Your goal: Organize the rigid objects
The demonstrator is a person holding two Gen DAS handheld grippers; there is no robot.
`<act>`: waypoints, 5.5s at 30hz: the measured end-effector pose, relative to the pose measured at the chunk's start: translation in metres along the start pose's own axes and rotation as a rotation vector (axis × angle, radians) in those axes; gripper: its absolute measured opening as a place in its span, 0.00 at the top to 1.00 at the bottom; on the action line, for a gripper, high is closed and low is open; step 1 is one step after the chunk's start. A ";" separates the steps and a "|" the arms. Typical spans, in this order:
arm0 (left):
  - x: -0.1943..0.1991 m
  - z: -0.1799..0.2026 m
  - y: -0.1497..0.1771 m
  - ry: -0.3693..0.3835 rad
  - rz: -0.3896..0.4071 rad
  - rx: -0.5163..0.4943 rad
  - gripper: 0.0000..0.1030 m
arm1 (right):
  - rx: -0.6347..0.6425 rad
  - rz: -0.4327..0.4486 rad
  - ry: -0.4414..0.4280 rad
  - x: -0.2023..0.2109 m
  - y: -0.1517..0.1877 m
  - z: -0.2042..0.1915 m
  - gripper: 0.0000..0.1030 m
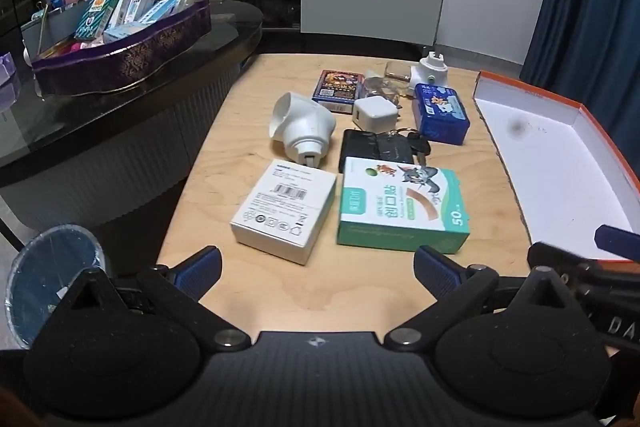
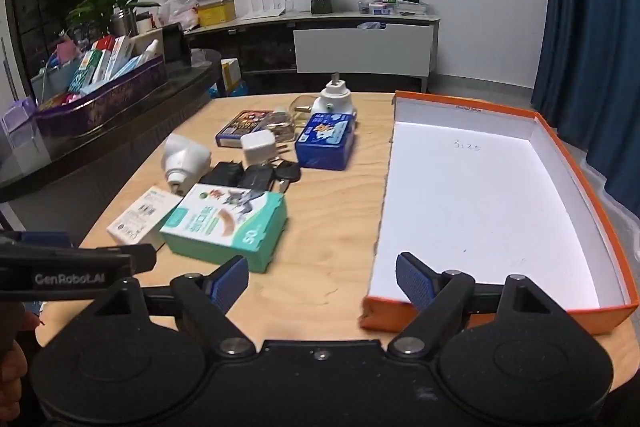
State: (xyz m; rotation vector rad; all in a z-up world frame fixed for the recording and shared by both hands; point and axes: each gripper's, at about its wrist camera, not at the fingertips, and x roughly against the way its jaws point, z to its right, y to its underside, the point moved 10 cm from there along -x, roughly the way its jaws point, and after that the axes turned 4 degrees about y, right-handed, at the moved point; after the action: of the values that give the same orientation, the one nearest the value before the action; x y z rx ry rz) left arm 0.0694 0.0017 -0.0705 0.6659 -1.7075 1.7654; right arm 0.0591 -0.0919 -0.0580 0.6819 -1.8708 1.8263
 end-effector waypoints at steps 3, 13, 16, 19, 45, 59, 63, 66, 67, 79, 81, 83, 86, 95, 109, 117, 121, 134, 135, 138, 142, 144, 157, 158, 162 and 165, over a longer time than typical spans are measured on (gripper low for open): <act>0.002 -0.007 0.000 -0.015 0.005 -0.009 0.00 | 0.002 -0.021 -0.012 0.011 -0.001 -0.002 0.07; -0.006 -0.028 0.004 -0.033 0.002 -0.010 0.00 | 0.018 -0.021 -0.002 0.024 0.000 -0.015 0.05; -0.006 -0.028 0.003 -0.031 0.015 -0.017 0.00 | 0.010 -0.059 -0.014 0.023 0.005 -0.019 0.04; -0.006 -0.027 0.002 -0.021 0.016 -0.013 0.00 | 0.015 -0.079 -0.012 0.022 0.008 -0.022 0.04; -0.006 -0.023 -0.002 -0.049 0.017 -0.066 0.00 | 0.027 -0.084 -0.026 0.024 0.004 -0.022 0.04; -0.009 -0.022 0.002 -0.023 -0.007 -0.040 0.00 | 0.030 -0.089 -0.029 0.021 0.004 -0.022 0.04; -0.010 -0.022 0.002 -0.027 -0.012 -0.042 0.00 | 0.038 -0.086 -0.032 0.020 0.005 -0.023 0.04; -0.016 -0.023 0.005 0.000 -0.030 -0.007 0.00 | 0.054 -0.086 -0.035 0.019 0.006 -0.023 0.04; -0.018 -0.025 0.006 -0.001 -0.039 -0.011 0.00 | 0.062 -0.084 -0.038 0.018 0.006 -0.023 0.04; -0.061 -0.038 -0.013 0.083 -0.112 -0.149 0.00 | 0.436 -0.040 -0.297 0.000 -0.020 -0.037 0.04; -0.067 -0.036 -0.013 0.103 -0.119 -0.179 0.00 | 0.546 -0.039 -0.344 -0.007 -0.023 -0.044 0.04; -0.072 -0.035 -0.011 0.118 -0.133 -0.198 0.00 | 0.638 -0.048 -0.391 -0.015 -0.026 -0.051 0.04; -0.080 -0.037 -0.010 0.121 -0.147 -0.220 0.08 | 0.726 -0.090 -0.466 -0.031 -0.032 -0.062 0.04; -0.081 -0.032 -0.020 0.171 -0.106 -0.239 0.41 | 0.933 -0.225 -0.568 -0.072 -0.024 -0.093 0.05; -0.063 -0.026 -0.034 0.134 -0.007 -0.170 0.42 | 0.304 -0.292 -0.459 -0.062 -0.027 -0.054 0.18; -0.035 0.022 -0.056 0.174 0.077 -0.110 0.42 | 0.113 -0.102 -0.134 -0.022 -0.062 0.034 0.18; -0.034 0.075 -0.075 0.245 0.094 -0.144 0.42 | 0.000 -0.077 -0.021 -0.014 -0.083 0.094 0.18; -0.068 0.207 -0.137 0.347 0.087 -0.242 0.42 | -0.162 -0.018 0.151 -0.008 -0.117 0.214 0.18; -0.072 0.212 -0.136 0.346 0.081 -0.247 0.42 | -0.160 -0.025 0.151 -0.012 -0.117 0.217 0.18; -0.084 0.217 -0.130 0.344 0.058 -0.242 0.42 | -0.151 -0.035 0.145 -0.020 -0.118 0.221 0.18; -0.090 0.220 -0.136 0.327 0.044 -0.210 0.42 | -0.132 -0.034 0.151 -0.027 -0.122 0.224 0.18; -0.091 0.222 -0.141 0.316 0.038 -0.211 0.42 | -0.142 -0.041 0.147 -0.031 -0.126 0.230 0.18; -0.084 0.235 -0.167 0.316 0.077 -0.230 0.42 | -0.181 0.001 0.164 -0.040 -0.155 0.256 0.18; -0.088 0.234 -0.163 0.311 0.068 -0.228 0.42 | -0.181 -0.006 0.161 -0.042 -0.153 0.256 0.18; -0.095 0.231 -0.158 0.302 0.034 -0.216 0.42 | -0.168 -0.033 0.155 -0.051 -0.147 0.250 0.18; -0.099 0.226 -0.156 0.299 0.016 -0.201 0.42 | -0.163 -0.049 0.152 -0.057 -0.143 0.247 0.18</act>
State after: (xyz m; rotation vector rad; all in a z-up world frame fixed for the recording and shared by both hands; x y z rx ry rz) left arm 0.2392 -0.2298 -0.0194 0.2852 -1.6551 1.5843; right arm 0.1999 -0.3369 0.0110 0.5124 -1.8602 1.6260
